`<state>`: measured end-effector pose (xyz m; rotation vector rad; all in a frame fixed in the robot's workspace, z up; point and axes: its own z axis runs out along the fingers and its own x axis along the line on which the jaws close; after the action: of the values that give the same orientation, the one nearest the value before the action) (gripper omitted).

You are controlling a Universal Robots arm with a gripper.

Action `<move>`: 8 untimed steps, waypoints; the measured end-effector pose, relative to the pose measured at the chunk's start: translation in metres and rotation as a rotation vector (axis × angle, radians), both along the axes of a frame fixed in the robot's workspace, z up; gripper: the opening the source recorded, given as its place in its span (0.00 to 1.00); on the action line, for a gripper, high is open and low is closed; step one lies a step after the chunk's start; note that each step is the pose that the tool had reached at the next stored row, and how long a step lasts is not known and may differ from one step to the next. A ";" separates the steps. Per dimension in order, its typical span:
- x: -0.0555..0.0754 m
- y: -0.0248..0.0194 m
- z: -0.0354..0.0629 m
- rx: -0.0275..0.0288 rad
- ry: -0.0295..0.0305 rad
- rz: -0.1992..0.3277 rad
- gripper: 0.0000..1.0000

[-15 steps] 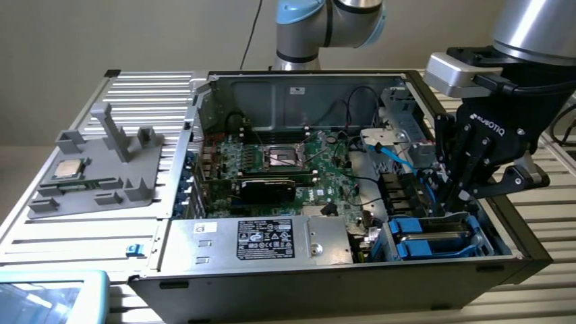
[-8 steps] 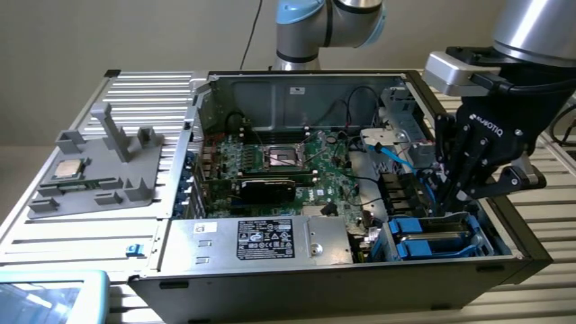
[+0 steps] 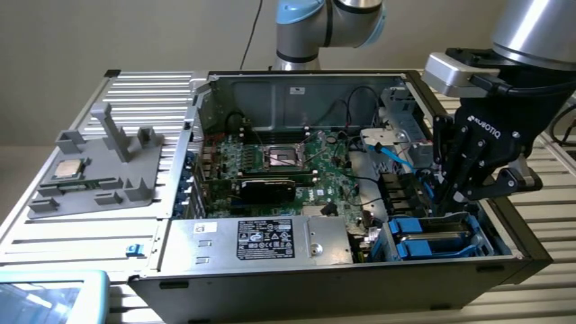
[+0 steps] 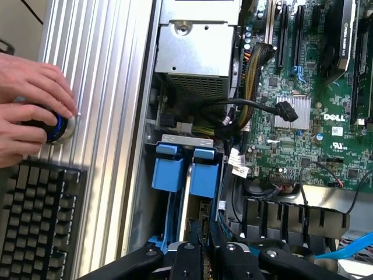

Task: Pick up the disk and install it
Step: 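Insert the first disk wire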

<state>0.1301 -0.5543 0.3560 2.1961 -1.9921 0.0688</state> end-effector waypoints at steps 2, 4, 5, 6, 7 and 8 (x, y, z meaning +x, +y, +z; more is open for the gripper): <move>0.002 -0.0001 -0.0002 0.0001 0.0018 0.000 0.17; 0.006 -0.0002 -0.0003 -0.0001 0.0108 0.000 0.17; 0.007 -0.0002 -0.0004 -0.0001 0.0157 0.000 0.17; 0.008 -0.0002 -0.0008 0.0001 0.0205 0.000 0.17; 0.008 -0.0003 -0.0013 0.0012 0.0255 0.000 0.17; 0.009 -0.0009 -0.0017 0.0042 0.0279 0.000 0.17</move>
<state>0.1386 -0.5552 0.3543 2.1874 -1.9793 0.0338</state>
